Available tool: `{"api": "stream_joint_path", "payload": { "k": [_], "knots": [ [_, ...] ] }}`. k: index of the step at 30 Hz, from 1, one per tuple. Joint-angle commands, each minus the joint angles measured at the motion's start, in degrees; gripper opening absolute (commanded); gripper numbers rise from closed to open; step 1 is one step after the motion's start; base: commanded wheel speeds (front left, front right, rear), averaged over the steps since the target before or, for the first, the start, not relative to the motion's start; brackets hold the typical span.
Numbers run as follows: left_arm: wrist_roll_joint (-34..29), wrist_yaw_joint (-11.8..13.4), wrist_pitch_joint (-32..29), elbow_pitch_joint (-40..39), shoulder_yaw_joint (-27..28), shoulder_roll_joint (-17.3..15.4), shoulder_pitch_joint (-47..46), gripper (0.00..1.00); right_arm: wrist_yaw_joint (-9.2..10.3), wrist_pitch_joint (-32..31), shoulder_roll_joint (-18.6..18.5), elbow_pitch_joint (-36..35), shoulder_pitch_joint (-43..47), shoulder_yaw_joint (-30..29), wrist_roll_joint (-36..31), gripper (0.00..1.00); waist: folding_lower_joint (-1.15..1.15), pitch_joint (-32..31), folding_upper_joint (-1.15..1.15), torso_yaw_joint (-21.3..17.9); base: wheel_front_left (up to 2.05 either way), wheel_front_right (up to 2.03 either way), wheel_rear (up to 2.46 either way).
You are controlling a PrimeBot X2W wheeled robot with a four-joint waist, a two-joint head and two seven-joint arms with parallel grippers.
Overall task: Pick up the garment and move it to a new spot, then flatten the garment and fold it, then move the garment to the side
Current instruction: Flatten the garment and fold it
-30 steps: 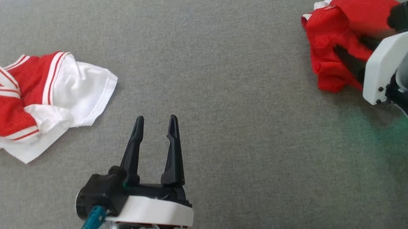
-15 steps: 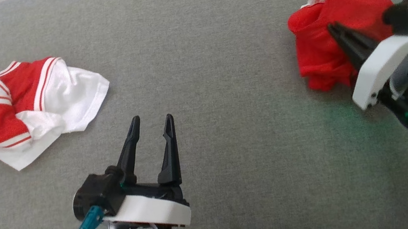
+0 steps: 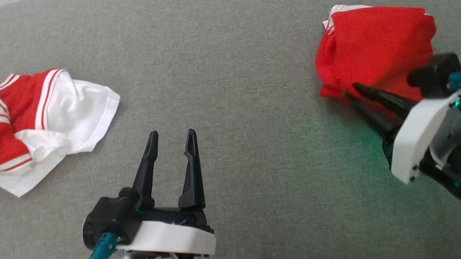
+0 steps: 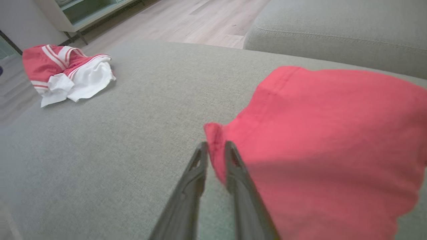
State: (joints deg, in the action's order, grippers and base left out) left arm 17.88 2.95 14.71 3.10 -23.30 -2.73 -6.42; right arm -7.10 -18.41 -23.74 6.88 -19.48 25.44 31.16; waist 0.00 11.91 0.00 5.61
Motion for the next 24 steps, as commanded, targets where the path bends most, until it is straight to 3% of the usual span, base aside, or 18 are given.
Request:
{"api": "stream_joint_path", "payload": {
  "k": [1,8,14,19,24],
  "knots": [
    [0.1,-0.4,0.3,-1.9,1.8,-0.1,-1.7,1.0,-0.39,-0.5,-1.0,-3.1,1.2,0.0,0.6,1.0,0.0,-0.2,0.0,0.3,0.0,0.0,0.0],
    [0.3,-0.3,0.3,-2.0,2.3,-0.1,-0.6,1.0,-0.39,5.0,2.6,-7.1,9.2,-6.8,-0.7,1.0,0.0,-2.1,0.0,0.9,0.0,0.0,0.0],
    [0.0,-0.2,0.3,-2.4,2.8,-0.1,0.7,1.0,-0.39,14.6,11.7,-5.6,14.7,-17.7,-8.1,1.0,0.0,-3.3,0.0,0.3,0.0,0.0,0.0],
    [-0.2,-0.4,0.3,-2.4,2.6,-0.1,0.6,1.0,-0.39,18.1,15.2,-2.5,13.4,-22.6,-13.0,1.0,0.0,-3.5,0.0,0.4,0.0,0.0,0.0],
    [-0.2,-0.5,0.3,-2.6,2.1,-0.1,0.4,1.0,-0.39,22.2,16.5,3.3,8.0,-27.3,-18.0,1.0,0.0,-2.9,0.0,1.1,0.0,0.0,0.0]
  ]
}}
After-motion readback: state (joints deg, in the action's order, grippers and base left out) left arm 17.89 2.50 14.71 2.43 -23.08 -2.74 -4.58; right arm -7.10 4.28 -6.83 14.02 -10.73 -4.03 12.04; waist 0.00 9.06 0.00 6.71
